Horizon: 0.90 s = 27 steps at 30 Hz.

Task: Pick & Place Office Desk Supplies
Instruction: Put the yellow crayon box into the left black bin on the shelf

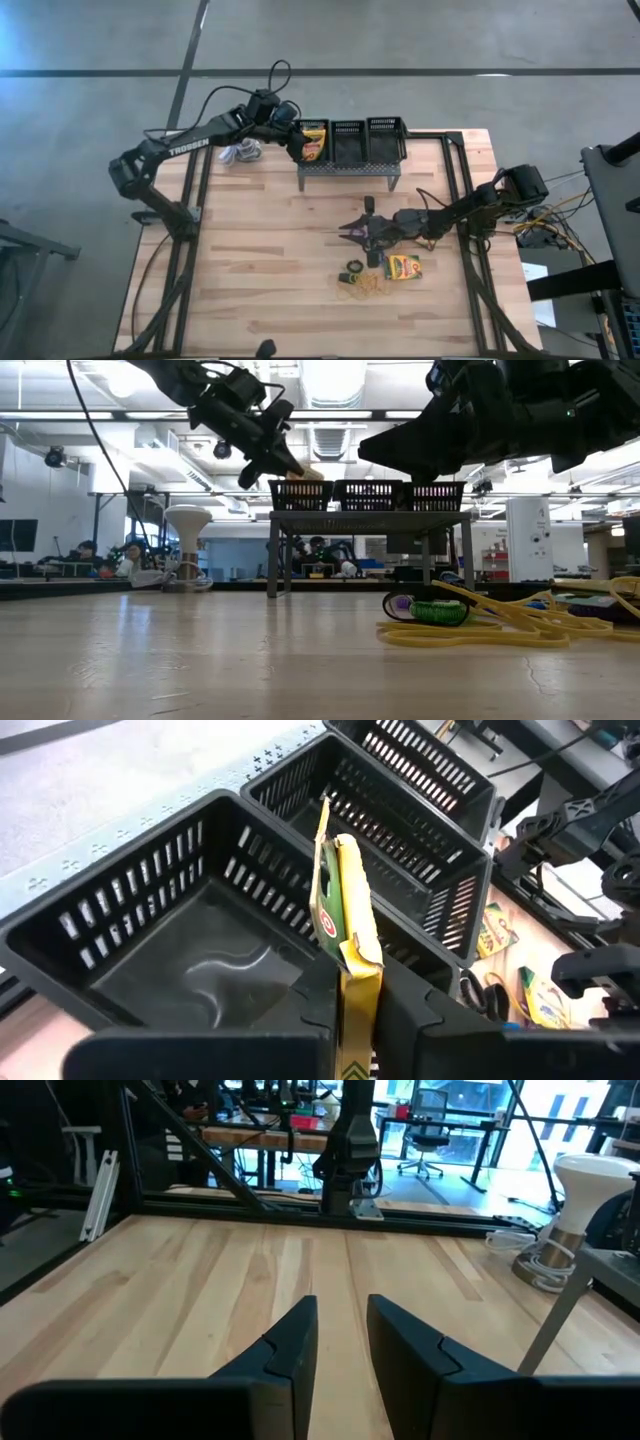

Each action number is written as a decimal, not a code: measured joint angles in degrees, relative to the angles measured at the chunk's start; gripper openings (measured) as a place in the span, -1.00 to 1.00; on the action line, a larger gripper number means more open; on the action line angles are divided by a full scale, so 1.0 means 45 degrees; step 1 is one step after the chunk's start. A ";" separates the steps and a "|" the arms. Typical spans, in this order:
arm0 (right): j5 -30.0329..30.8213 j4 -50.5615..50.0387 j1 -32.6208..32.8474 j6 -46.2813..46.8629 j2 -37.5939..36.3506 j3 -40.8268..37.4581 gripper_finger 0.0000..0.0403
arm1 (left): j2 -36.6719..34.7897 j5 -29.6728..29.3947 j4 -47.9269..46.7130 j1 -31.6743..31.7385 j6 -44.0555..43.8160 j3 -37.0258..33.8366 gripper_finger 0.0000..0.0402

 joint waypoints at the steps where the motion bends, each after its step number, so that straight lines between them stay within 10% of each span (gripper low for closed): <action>1: 0.0000 0.0000 0.0000 -0.0004 0.0000 0.0000 -0.59 | 0.0000 -0.0002 0.0138 -0.0005 -0.0010 -0.0072 -0.81; 27: 0.0005 0.0000 0.0000 -0.0101 0.0005 0.0000 -0.64 | 0.0000 -0.0420 0.0328 -0.0058 0.0816 -0.0303 -0.65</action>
